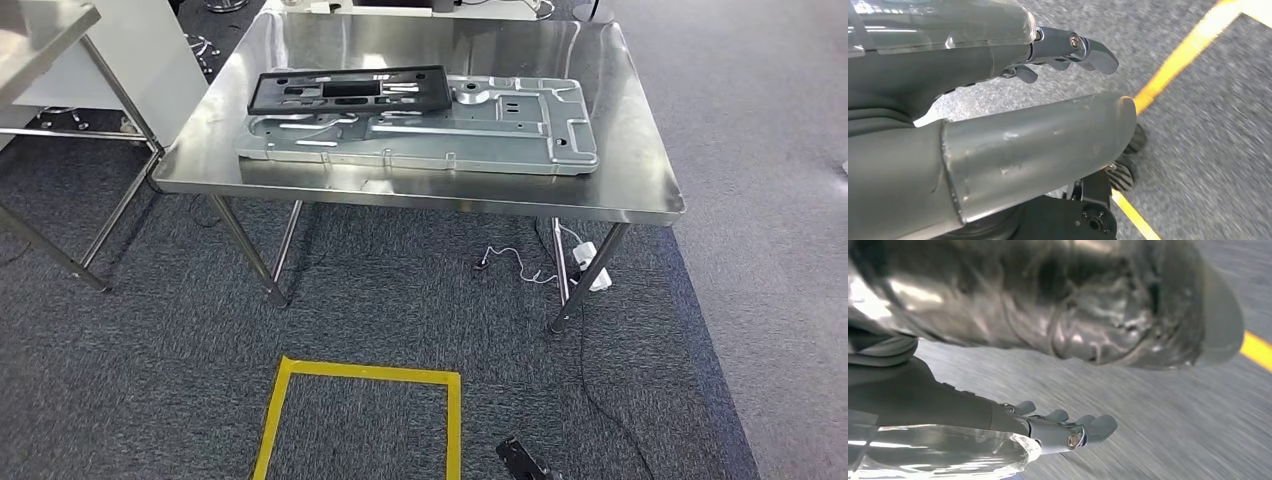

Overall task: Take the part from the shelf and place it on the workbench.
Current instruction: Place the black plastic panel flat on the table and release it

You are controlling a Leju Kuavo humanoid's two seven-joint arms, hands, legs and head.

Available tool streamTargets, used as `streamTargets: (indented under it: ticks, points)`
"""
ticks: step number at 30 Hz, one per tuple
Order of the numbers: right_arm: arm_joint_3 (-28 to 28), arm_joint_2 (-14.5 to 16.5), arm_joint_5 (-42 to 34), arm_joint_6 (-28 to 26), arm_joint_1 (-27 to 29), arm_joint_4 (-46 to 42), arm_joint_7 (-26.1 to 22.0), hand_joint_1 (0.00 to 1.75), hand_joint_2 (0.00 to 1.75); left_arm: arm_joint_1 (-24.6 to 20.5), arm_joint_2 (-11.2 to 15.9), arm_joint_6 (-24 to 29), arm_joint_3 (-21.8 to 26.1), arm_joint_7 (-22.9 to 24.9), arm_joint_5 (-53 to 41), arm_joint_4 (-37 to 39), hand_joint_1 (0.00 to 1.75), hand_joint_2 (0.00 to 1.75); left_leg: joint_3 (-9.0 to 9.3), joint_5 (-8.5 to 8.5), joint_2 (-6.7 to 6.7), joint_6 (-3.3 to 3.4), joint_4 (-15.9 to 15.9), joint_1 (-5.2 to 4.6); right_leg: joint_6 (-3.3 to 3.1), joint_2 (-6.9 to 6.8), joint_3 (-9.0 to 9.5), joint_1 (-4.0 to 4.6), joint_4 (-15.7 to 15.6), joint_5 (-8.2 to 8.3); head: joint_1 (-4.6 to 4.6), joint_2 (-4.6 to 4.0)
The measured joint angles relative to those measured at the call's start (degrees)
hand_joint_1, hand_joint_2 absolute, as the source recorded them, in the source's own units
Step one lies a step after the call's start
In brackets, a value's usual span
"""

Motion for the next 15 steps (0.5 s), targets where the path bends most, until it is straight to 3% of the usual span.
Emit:
streamTargets:
  ticks: [1, 2, 4, 5, 6, 7, 9, 11, 13, 14, 15]
  points:
    - [-0.3, -0.2, 0.0, 1.2, 0.6, 0.7, 1.6, 0.0, 0.0, 0.0, 0.0, 0.1, -0.2, 0.1, 0.0, 0.0, 0.0, 0.0, 1.89, 2.1, 0.17, 0.16, -1.6, -0.01, 0.1, -0.48, -0.68, 0.07, 0.1, 0.47, 0.0, 0.0]
    - [-0.5, -0.3, 0.0, 2.6, 1.2, 1.3, 3.4, 0.0, 0.0, -0.1, 0.0, 0.2, -0.4, 0.2, 0.0, 0.0, 0.0, 0.0, 4.81, 3.01, 0.78, 0.46, -5.1, -0.1, 0.24, -0.92, -1.19, 0.15, 0.3, 0.88, 0.0, 0.0]
    - [-1.1, -0.5, -0.2, 5.5, 2.0, 2.1, 7.0, 0.0, 0.0, -0.4, 0.0, 0.5, -0.7, 0.4, -0.1, -0.2, 0.0, 0.0, 11.2, 1.52, 2.24, 1.17, -14.3, -0.44, 0.66, -1.77, -1.91, 0.38, 0.9, 1.51, 0.01, 0.0]
    - [-1.3, -0.5, -0.3, 7.1, 2.2, 2.4, 8.9, 0.0, 0.0, -0.5, 0.0, 0.6, -0.8, 0.5, -0.1, -0.2, 0.0, 0.0, 13.15, 0.24, 2.7, 1.52, -17.6, -0.64, 0.96, -2.25, -2.12, 0.43, 1.2, 1.83, 0.01, 0.0]
    - [-1.6, -0.6, -0.4, 8.8, 2.3, 2.7, 10.4, 0.0, 0.0, -0.7, 0.0, 0.8, -0.9, 0.6, -0.1, -0.3, 0.0, 0.0, 13.92, -0.4, 2.56, 1.86, -19.5, -0.73, 1.28, -2.81, -2.27, 0.43, 1.3, 2.17, 0.02, 0.0]
    - [-1.8, -0.6, -0.5, 10.5, 2.4, 2.9, 11.7, 0.0, 0.0, -0.7, 0.0, 0.9, -1.1, 0.8, -0.1, -0.3, 0.0, 0.0, 13.87, -0.41, 2.21, 2.22, -20.1, -0.66, 1.66, -3.17, -2.4, 0.41, 1.3, 2.47, 0.03, 0.0]
    - [-2.4, -0.7, -0.8, 13.2, 2.6, 3.2, 13.4, 0.0, 0.0, -0.6, 0.0, 1.1, -1.4, 1.3, -0.2, -0.3, 0.0, 0.0, 13.24, 0.64, 1.52, 2.97, -20.4, -0.42, 2.46, -1.69, -3.02, 0.13, 2.7, 1.25, 0.04, 0.0]
    - [-3.0, -0.8, -1.1, 14.8, 2.9, 3.4, 14.0, 0.0, 0.0, -0.5, 0.0, 1.3, -1.8, 1.6, -0.4, -0.3, 0.0, 0.0, 12.2, 1.68, 0.86, 3.45, -20.4, -0.29, 3.1, 1.09, -5.11, -0.27, 8.5, -3.14, 0.04, 0.0]
    - [-3.4, -0.7, -1.2, 15.9, 3.2, 3.6, 14.2, 0.0, 0.0, -0.5, 0.0, 1.4, -2.2, 1.8, -0.4, -0.3, 0.0, 0.0, 11.04, 2.53, -0.15, 3.55, -20.2, -0.33, 3.4, 2.11, -7.31, -0.52, 15.7, -7.13, 0.03, 0.0]
    - [-3.7, -0.7, -1.3, 16.4, 3.2, 3.7, 14.2, 0.0, 0.0, -0.5, 0.0, 1.5, -2.2, 1.9, -0.5, -0.3, 0.0, 0.0, 10.52, 2.85, -0.74, 3.47, -20.0, -0.33, 3.47, 2.2, -7.28, -0.6, 17.0, -7.61, 0.04, 0.0]
    - [-3.9, -0.7, -1.2, 16.8, 3.3, 3.8, 14.2, 0.0, 0.0, -0.5, 0.0, 1.5, -2.3, 2.0, -0.6, -0.3, 0.0, 0.0, 10.08, 3.08, -1.31, 3.37, -19.7, -0.3, 3.49, 2.24, -6.16, -0.67, 16.2, -7.0, 0.04, 0.0]
